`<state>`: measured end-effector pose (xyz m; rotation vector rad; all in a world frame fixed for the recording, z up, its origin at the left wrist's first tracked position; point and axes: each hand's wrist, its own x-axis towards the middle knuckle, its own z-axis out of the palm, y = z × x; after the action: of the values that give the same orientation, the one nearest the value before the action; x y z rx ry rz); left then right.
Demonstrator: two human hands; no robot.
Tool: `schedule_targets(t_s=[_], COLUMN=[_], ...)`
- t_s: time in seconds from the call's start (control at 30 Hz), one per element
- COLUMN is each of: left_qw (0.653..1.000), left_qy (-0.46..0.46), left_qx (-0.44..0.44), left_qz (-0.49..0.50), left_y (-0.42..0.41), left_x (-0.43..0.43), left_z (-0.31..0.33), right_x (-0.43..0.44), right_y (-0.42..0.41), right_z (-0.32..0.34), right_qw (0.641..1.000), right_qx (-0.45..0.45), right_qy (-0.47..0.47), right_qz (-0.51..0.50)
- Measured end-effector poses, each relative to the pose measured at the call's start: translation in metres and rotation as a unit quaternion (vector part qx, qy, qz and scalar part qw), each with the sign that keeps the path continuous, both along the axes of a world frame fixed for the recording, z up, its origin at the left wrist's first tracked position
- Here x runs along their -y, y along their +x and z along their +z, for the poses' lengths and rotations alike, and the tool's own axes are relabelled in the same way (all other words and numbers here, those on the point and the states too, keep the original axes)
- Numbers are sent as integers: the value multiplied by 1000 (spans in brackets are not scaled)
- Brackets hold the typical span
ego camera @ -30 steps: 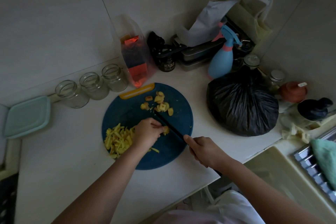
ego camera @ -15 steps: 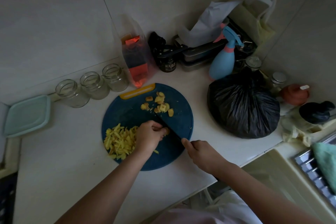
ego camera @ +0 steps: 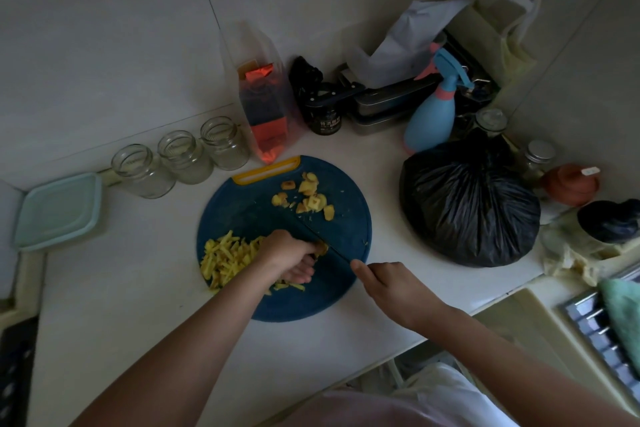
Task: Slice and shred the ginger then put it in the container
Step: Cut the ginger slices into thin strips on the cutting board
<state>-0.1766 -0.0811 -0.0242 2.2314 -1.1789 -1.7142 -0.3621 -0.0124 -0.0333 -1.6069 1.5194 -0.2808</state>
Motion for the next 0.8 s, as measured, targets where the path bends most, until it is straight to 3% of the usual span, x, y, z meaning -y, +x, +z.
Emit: schedule_targets(t_s=[0.17, 0.47, 0.8], left_qw=[997, 994, 989], left_qy=[32, 18, 6], left_qx=[-60, -72, -109], left_qz=[39, 74, 94], left_y=[-3, -6, -4], left_x=[-2, -5, -3], left_z=[-1, -5, -11], right_x=[0, -1, 16], right_y=[-2, -2, -10], right_z=[0, 1, 6], right_qw=[1000, 999, 996], right_qx=[6, -24, 14], right_qy=[-4, 0, 86], right_qz=[6, 34, 17])
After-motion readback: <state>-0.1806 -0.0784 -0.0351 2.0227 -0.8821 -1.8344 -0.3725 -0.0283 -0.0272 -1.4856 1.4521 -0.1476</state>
